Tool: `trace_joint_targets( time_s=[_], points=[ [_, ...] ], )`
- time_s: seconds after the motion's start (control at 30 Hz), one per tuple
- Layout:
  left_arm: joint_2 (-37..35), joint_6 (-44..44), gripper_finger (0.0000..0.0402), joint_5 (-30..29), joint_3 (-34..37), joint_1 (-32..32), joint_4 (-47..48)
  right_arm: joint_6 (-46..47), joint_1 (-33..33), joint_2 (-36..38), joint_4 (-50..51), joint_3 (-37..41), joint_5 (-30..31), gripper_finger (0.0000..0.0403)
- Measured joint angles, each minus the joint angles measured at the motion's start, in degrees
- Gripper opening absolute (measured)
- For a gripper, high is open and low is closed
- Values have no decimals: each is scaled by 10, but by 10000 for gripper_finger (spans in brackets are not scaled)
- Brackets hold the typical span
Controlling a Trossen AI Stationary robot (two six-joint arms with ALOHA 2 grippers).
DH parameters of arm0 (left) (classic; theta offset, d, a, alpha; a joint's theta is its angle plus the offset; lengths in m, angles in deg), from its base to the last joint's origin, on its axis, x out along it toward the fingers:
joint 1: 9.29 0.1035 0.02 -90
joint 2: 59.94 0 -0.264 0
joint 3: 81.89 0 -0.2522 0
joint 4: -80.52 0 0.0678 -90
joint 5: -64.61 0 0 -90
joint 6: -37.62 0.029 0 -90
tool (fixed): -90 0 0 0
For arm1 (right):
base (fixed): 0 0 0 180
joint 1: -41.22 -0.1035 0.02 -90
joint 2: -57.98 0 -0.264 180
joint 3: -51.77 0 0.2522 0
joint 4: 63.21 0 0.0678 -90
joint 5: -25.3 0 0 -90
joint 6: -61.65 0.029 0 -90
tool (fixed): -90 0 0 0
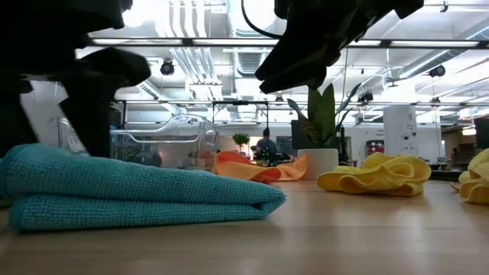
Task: Fold microfiber towels
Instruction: Put the blue microfiber cloth into the transparent bin
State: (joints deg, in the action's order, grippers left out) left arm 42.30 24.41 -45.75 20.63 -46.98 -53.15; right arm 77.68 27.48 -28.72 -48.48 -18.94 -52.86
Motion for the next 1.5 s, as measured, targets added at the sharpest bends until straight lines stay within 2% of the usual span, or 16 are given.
trace_joint_targets(
  time_s=[0.13,0.27,0.43,0.53,0.63,0.77,0.9,1.1,1.23,1.5],
  points=[
    [1,2,192,-46,-2,0,-12,6,0,0,0,0,0,207],
    [-4,1,192,-52,-14,0,-11,6,0,0,0,0,-4,208],
    [-5,-1,192,-60,-49,0,-18,-6,-14,0,1,0,-59,208],
    [-5,-33,192,-86,-74,0,-26,-33,-36,0,2,0,-93,207],
    [-6,-86,192,-90,-97,0,-36,-47,-61,0,-1,0,-93,207],
    [-6,-150,192,-90,-101,0,-101,-47,-96,-1,-23,0,-93,208],
    [-6,-182,192,-84,-96,-1,-152,31,-119,-2,-30,0,-86,207],
    [-7,-255,192,-77,-85,-1,-153,190,-122,-5,17,0,-60,208],
    [-7,-304,192,-75,-62,-1,-149,224,-120,-21,14,0,-41,208],
    [-8,-414,192,-54,-4,-5,-59,273,-76,-92,-63,0,-27,208]
  ],
)
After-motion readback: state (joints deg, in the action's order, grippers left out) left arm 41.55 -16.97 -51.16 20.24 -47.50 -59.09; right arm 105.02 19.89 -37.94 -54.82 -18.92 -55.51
